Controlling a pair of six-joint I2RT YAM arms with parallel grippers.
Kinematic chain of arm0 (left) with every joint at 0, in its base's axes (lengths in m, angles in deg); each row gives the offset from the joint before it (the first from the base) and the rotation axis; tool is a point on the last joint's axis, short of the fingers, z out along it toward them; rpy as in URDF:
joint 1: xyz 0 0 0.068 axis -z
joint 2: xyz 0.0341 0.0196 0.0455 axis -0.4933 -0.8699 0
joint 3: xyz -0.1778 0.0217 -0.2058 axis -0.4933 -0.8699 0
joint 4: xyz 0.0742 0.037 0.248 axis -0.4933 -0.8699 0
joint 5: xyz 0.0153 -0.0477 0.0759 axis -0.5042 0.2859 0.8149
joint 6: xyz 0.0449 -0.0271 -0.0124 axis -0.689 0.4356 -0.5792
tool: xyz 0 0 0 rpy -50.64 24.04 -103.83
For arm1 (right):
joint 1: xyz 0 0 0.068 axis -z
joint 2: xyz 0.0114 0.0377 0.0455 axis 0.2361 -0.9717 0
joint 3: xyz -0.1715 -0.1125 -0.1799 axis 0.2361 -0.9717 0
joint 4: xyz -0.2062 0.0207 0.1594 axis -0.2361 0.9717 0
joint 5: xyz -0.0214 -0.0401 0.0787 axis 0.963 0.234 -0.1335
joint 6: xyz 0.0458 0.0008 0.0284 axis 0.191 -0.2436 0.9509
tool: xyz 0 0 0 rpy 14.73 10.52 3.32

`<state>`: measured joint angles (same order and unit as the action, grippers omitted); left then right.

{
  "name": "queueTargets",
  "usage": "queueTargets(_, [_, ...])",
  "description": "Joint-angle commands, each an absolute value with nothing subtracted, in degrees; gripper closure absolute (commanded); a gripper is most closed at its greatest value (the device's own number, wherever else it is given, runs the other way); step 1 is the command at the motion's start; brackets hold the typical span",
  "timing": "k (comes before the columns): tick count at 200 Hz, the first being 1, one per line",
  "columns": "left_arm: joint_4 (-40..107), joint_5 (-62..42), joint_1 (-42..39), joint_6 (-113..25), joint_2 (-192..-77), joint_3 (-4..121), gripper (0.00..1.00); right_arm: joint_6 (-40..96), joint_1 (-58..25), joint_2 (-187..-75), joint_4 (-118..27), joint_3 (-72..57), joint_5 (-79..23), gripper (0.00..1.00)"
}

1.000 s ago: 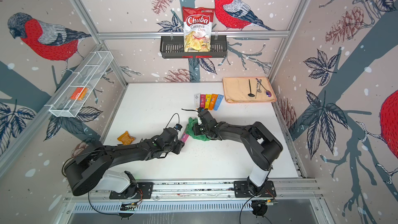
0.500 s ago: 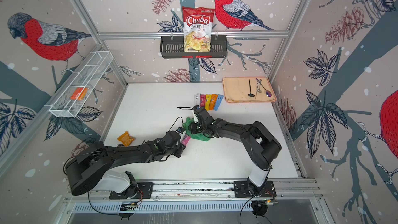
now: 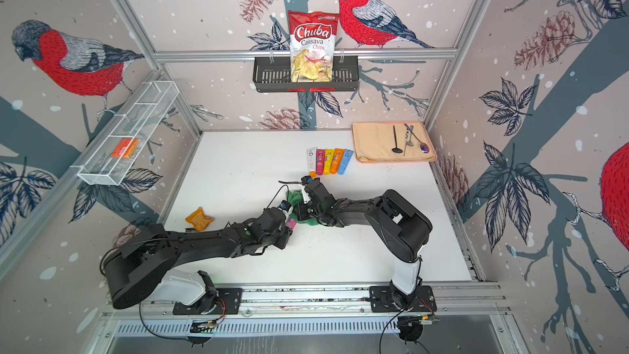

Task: Wipe the surface of the toothpaste tube
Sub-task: Wipe the dirt from the toothpaste tube.

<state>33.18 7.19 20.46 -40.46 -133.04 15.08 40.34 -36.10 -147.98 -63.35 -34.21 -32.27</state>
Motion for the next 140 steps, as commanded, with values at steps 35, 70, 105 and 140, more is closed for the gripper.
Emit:
queueTargets(35, [33.97, 7.77, 20.36, -41.0, -133.17, 14.83, 0.89, 40.71, -38.09, -150.08, -49.87, -32.48, -26.63, 0.92])
queueTargets(70, [34.07, 7.58, 20.36, -41.06, -132.96, 14.74, 0.9, 39.53, -34.68, -149.96, -44.55, -31.72, -20.71, 0.94])
queueTargets(105, [34.08, 7.64, 20.36, -41.09, -133.04, 14.78, 0.91, 38.52, -33.56, -149.21, -41.21, -30.0, -17.73, 0.94])
queueTargets(140, [34.09, 7.51, 20.37, -41.19, -133.3, 14.78, 0.91, 39.17, -36.31, -148.78, -46.6, -31.35, -28.17, 0.95])
